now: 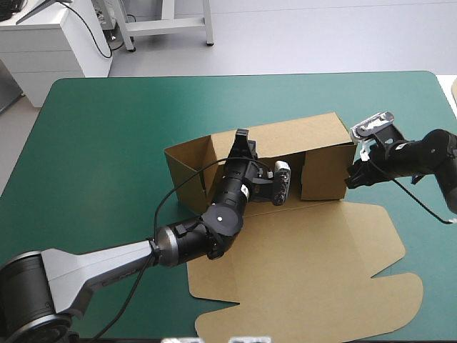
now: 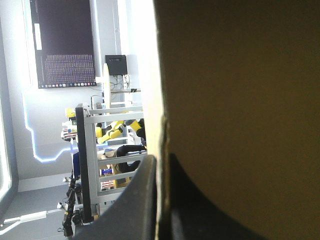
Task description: Fold the box
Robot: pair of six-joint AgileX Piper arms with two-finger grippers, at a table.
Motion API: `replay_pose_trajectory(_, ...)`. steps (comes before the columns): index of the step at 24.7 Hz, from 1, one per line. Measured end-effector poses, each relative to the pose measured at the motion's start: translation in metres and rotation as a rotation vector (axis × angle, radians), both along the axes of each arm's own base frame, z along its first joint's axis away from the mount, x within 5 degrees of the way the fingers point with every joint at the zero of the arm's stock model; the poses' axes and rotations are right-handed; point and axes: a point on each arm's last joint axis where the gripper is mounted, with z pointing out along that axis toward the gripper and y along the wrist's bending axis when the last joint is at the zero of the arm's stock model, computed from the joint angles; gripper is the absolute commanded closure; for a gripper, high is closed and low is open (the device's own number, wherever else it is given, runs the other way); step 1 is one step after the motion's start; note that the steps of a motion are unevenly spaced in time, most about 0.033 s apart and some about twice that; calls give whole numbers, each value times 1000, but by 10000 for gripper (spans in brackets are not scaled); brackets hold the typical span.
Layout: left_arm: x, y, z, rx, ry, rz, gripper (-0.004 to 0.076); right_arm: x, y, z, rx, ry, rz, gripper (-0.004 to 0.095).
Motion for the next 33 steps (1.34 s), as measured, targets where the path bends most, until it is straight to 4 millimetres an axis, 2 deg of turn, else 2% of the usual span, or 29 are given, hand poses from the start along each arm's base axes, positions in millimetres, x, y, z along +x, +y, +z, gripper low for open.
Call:
replay_pose_trajectory(8, 0, 0, 1, 8, -13, -5, 731, 10, 10, -2, 105, -56, 59, 501)
replay_pose_trajectory(10, 0, 0, 1, 11, -18, -6, 731, 15, 11, -7, 110, -58, 84, 579)
replay_pose_trajectory(13, 1, 0, 1, 12, -21, -5, 731, 21, 11, -13, 133, -54, 81, 871)
replay_pose_trajectory(14, 1, 0, 1, 14, -22, -6, 731, 22, 11, -13, 135, -59, 77, 923)
replay_pose_trajectory(22, 1, 0, 1, 16, -30, -7, 727, 25, 10, -14, 157, -70, 45, 907)
replay_pose_trajectory(23, 1, -1, 1, 15, -30, -8, 716, 25, 10, -14, 164, -67, 37, 907)
replay_pose_trajectory(25, 1, -1, 2, 17, -32, -14, 629, 26, 9, -14, 178, -60, 15, 907)
replay_pose_trajectory(26, 0, -2, 1, 17, -31, -22, 543, 26, 9, -14, 183, -58, 8, 906)
replay_pose_trajectory(28, -1, -5, -1, 17, -19, -55, 421, 25, 10, -14, 196, -50, -5, 906)
replay_pose_trajectory(31, -9, -14, -2, 31, -29, -119, 407, 25, 10, -14, 210, -37, -24, 907)
replay_pose_trajectory(33, -21, -23, -1, 39, -44, -167, 407, 25, 9, -15, 211, -26, -41, 907)
